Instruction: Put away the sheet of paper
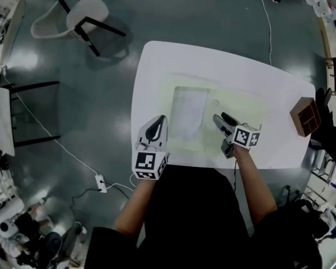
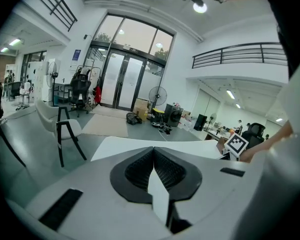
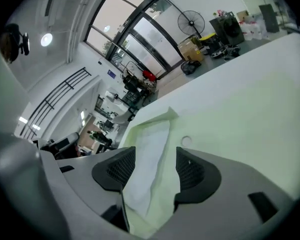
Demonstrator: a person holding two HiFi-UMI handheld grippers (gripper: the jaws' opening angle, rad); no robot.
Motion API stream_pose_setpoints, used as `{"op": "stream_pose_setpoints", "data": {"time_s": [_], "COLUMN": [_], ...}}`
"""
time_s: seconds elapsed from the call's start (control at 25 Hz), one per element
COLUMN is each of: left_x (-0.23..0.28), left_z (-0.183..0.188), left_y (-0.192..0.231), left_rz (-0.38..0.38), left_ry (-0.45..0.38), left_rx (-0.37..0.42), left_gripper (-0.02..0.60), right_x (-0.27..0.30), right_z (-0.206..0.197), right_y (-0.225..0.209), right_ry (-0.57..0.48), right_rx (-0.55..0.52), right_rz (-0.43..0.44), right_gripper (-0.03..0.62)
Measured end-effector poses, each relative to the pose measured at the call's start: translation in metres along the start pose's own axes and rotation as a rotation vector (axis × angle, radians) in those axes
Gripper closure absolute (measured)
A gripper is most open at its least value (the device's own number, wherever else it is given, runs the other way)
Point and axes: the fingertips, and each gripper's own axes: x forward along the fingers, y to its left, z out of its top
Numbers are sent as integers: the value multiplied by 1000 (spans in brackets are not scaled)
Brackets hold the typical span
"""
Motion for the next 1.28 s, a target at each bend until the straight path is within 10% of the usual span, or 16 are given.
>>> {"op": "stream_pose_setpoints", "data": {"time_s": [0.56, 0.72, 1.28], "left_x": [-57, -81, -139], "left_z": [27, 27, 36], "left_y": [-191, -232, -256], "left_rz": [-122, -138, -81], "left_ry": [-110, -158, -287], "left_rx": [103, 124, 155], "left_gripper": [578, 578, 578], "right_x": [-222, -276, -370], "right_z": [4, 17, 10], "right_y": [16, 36, 36], "right_ry": [-191, -319, -519], "right_rx": [-261, -318, -435], "right_rz": [-40, -13, -163], "right_gripper": [376, 504, 594]}}
